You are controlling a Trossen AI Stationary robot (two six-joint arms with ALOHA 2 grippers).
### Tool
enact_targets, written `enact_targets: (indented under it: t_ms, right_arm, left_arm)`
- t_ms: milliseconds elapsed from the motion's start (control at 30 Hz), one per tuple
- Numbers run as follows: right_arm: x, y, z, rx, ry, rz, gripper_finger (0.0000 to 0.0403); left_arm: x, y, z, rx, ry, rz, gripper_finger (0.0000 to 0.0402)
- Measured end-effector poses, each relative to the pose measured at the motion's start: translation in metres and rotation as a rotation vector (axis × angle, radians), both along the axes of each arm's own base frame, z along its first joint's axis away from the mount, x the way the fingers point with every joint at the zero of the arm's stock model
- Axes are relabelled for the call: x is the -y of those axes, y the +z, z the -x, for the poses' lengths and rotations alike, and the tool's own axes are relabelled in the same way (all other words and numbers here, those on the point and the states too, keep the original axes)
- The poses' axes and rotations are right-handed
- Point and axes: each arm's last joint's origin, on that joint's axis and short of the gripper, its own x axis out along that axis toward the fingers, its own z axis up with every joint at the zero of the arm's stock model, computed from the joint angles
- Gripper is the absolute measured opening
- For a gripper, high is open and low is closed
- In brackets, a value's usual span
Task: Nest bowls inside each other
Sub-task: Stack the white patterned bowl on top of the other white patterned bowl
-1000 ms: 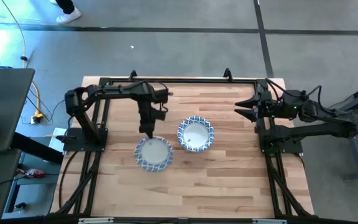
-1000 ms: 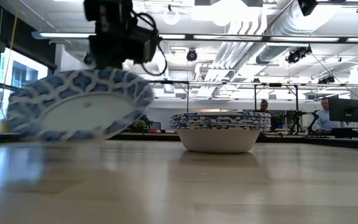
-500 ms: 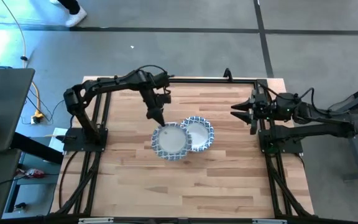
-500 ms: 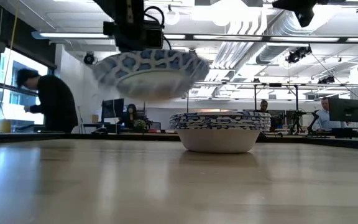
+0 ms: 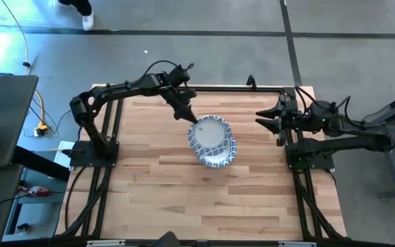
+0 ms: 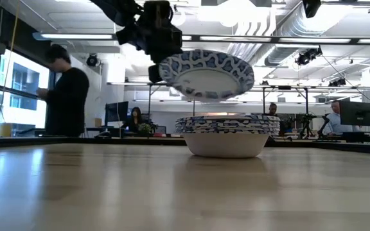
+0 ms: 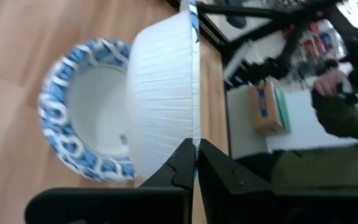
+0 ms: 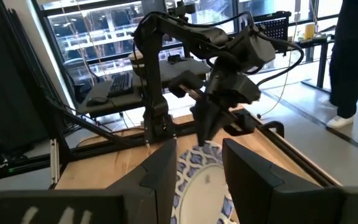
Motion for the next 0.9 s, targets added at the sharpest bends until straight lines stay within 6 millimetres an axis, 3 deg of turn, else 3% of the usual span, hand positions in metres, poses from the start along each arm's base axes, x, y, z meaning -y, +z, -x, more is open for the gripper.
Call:
enact_targets:
  t_ms: [200, 667, 900]
  right_arm:
    - [0.000, 0.000, 0.000, 0.000, 0.000, 0.000, 0.0121]
    - [0.000, -0.001, 0.000, -0.016, 0.000, 0.000, 0.0121]
    - [0.000, -0.002, 0.000, -0.026, -0.005, 0.018, 0.0121]
  left_arm:
    - [-0.004, -0.008, -0.010, -0.037, 0.073, -0.058, 0.0003]
    - [0.008, -0.044, -0.036, -0.129, 0.043, -0.080, 0.0003]
    - [0.007, -0.047, -0.040, -0.143, 0.071, -0.131, 0.0003]
